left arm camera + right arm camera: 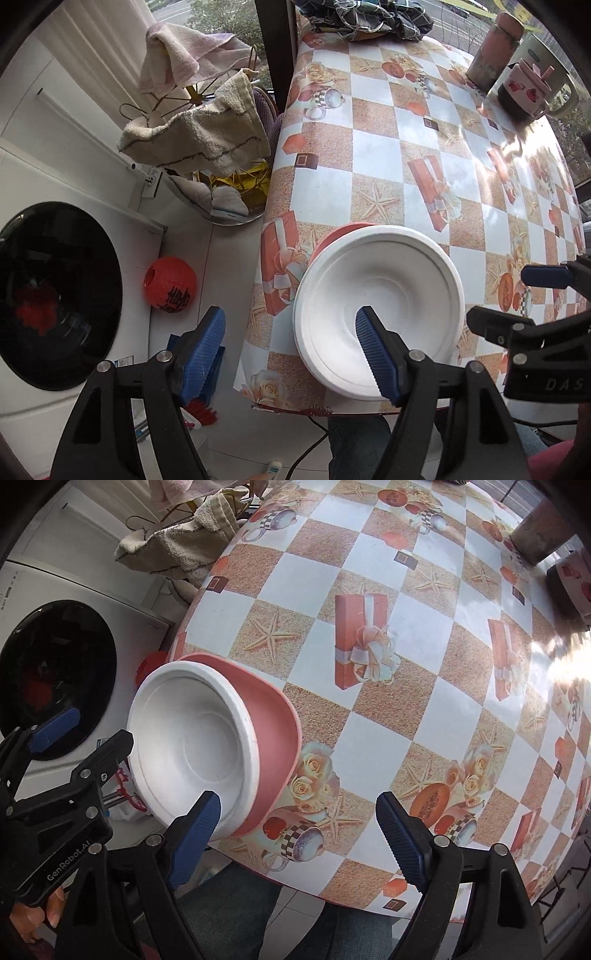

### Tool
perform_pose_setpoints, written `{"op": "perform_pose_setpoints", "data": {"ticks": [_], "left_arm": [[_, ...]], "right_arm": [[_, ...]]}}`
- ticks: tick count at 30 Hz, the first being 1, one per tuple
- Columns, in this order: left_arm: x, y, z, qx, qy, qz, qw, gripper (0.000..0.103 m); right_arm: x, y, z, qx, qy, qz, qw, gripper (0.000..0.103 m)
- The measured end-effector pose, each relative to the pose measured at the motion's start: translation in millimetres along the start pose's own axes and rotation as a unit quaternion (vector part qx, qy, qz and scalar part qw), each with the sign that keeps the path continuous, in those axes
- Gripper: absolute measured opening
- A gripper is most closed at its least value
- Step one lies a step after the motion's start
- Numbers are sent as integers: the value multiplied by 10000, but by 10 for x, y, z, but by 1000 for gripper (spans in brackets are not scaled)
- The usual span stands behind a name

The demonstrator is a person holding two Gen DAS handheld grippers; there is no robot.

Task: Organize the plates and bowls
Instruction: 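Lower the bowl stack onto the pink plate and open both grippers, then withdraw both grippers from the bowls on the plates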

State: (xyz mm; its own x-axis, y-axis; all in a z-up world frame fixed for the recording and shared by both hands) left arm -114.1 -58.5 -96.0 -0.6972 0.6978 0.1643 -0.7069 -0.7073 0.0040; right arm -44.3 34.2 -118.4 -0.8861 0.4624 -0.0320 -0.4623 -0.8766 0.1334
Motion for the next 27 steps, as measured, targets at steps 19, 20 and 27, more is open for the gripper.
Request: {"op": "perform_pose_setpoints", "data": {"ticks": [19,20,27], "left_arm": [[-59,-281,428,44,-240,-611,9978,80],[-64,-277,426,51,-237,-609,9979,80],[-75,-242,420,72,-225,-567,9981,80]], "right_arm": [[-102,-89,445,-158,-520,-508,9972,103],[-107,-82,439,-152,-509,-507,9973,103],[-133,-49,407,-115,-447,-490,9977,103]]}}
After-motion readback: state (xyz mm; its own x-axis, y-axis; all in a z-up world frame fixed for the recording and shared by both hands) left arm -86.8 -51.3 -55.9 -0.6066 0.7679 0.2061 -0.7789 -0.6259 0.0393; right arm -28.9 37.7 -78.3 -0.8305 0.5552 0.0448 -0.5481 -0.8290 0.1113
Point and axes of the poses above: each gripper's, at about its wrist camera, not at the fingertips, and z roughly against the way its jaws point, y to its left, x to its top, the point moved 10 cm from there along -z, roughly the way its jaws point, and after that the axes turned 11 degrees about z, right-handed, at the moved point
